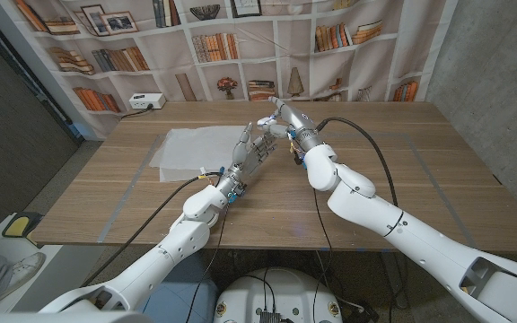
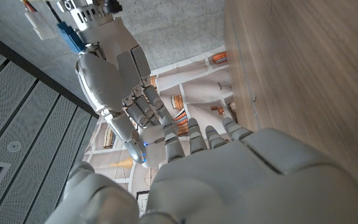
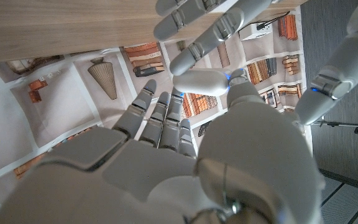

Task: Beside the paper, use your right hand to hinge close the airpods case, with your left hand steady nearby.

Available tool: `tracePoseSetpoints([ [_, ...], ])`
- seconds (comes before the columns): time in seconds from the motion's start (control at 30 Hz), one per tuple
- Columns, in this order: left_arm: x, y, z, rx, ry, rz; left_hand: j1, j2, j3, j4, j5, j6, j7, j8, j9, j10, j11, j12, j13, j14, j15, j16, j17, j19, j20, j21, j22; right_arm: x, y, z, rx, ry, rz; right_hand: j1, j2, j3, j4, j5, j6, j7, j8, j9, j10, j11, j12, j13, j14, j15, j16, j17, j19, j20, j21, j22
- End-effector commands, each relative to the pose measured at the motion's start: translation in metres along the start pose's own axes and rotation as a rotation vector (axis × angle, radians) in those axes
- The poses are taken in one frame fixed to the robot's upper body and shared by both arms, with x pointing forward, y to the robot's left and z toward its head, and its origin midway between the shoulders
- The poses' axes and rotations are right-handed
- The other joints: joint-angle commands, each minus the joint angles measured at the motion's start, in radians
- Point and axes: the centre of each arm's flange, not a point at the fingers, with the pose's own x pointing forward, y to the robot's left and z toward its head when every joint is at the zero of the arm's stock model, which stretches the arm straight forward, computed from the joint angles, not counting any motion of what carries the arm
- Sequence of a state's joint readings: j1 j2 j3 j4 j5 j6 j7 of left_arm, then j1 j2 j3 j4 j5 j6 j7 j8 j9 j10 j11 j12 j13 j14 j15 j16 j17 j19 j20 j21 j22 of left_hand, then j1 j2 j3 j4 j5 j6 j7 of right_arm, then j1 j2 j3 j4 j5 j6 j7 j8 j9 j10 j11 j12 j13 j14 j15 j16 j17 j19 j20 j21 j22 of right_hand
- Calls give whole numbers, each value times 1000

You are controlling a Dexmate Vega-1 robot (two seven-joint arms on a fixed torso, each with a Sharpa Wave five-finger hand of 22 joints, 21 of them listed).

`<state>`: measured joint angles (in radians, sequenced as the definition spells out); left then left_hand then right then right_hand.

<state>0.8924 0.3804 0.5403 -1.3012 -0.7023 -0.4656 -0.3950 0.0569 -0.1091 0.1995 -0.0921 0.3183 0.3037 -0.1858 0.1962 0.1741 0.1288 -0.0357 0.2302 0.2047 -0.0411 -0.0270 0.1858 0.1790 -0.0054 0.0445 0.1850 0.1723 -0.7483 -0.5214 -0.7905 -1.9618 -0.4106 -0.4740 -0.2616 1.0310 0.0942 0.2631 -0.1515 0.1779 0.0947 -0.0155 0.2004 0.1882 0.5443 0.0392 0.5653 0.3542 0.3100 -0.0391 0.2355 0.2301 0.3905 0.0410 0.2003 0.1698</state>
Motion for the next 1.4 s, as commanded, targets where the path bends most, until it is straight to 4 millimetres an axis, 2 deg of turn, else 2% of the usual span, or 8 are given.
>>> tracePoseSetpoints([
  [0.03,1,-5,-4,-4,17,-12,8,1,-2,0,5,14,4,3,4,6,-2,3,3,-2,0,3,4,2,0,7,3,2,-1,-10,27,15,1,14,19,-1,1,5,7,-2,-1,3,142,-135,25,2,8,-69,0,4,7,5,-3,4],
  [0.53,2,-9,-4,-7,12,-9,9,2,-8,2,10,10,-1,-2,4,4,-4,2,3,-2,0,3,4,1,0,7,3,-1,0,-14,38,15,4,15,20,-4,2,6,8,-3,-2,3,140,-136,27,1,8,-70,-1,4,5,6,-3,4],
  [0.87,1,-12,-6,-18,-1,1,14,6,-14,3,19,-45,-27,-21,4,3,-5,2,3,-2,-5,3,4,5,-3,8,3,-5,1,-21,44,30,10,14,21,-7,3,6,9,-4,-2,3,140,-136,28,1,9,-74,-1,5,4,7,-4,4],
  [1.4,4,-15,-7,-35,-10,-17,19,14,-17,5,28,-25,-30,-9,4,12,-13,5,3,0,-8,3,4,7,-4,9,3,-6,2,-29,55,49,14,13,21,-11,3,6,9,-2,-4,3,141,-135,30,-1,10,-74,-2,5,6,9,-3,4],
])
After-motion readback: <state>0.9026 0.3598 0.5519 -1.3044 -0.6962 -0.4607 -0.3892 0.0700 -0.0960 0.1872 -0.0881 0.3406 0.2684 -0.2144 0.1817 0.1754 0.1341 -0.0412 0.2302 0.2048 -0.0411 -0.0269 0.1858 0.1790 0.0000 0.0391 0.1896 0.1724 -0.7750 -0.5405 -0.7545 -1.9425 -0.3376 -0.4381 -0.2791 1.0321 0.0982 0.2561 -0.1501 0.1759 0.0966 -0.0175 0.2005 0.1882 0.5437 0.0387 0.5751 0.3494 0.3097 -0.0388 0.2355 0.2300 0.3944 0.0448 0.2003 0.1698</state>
